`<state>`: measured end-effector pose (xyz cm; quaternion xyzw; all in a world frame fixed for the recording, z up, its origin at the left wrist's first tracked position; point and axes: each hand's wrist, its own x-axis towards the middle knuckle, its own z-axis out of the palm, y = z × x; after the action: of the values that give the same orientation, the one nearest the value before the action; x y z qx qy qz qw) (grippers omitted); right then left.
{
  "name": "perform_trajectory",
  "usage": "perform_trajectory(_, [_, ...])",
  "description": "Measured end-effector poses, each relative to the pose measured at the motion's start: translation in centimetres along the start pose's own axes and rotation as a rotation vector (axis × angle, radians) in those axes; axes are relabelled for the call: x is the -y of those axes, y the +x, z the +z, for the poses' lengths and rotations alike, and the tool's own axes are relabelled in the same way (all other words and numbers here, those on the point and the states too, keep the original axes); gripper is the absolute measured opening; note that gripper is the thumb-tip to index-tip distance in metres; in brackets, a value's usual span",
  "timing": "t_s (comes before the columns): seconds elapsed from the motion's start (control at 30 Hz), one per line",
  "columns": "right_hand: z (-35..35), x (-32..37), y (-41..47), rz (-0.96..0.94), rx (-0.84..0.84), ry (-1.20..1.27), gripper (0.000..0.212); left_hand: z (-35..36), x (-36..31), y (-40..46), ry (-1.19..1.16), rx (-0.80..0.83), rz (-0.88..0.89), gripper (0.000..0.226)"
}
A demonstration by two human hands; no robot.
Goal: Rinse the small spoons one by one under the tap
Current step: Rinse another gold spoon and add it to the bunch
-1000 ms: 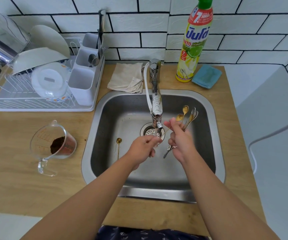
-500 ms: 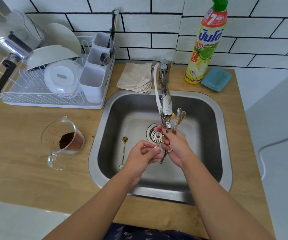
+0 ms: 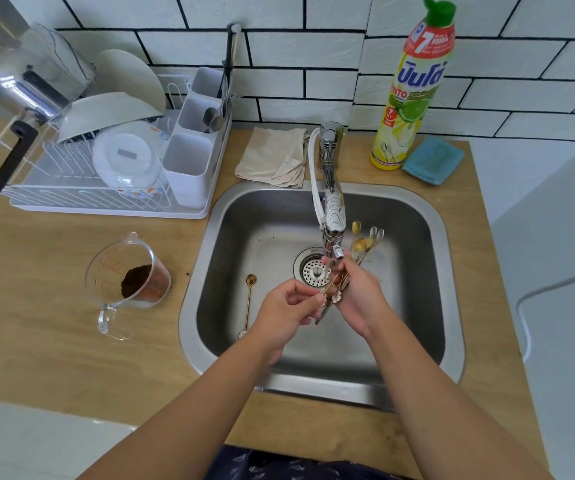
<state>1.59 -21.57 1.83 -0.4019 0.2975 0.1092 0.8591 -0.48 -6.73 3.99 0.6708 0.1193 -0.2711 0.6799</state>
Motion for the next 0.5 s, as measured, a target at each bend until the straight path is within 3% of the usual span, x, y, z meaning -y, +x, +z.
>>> perform_trajectory(0.23, [-0.1, 0.6, -0.8, -0.051, -0.041, 0.174, 0.053, 1.4, 0.5, 0.9, 0.157, -0.049, 0.067, 0.010])
perform_trajectory(0.33, [0.0, 0.4, -0.8, -0.081, -0.037, 0.171, 0.042, 1.5, 0.8, 1.2, 0.401, -0.191, 0.114, 0.021])
perform_trajectory(0.4, [0.0, 0.2, -0.5, -0.102, -0.032, 0.174, 0.036, 1.9, 0.5, 1.2, 0.298, -0.171, 0.015, 0.033])
perform_trajectory(0.5, [-0.1, -0.2, -0.2, -0.130, -0.035, 0.174, 0.033, 3.1, -0.3, 0.9, -0.096, -0.083, -0.253, 0.054])
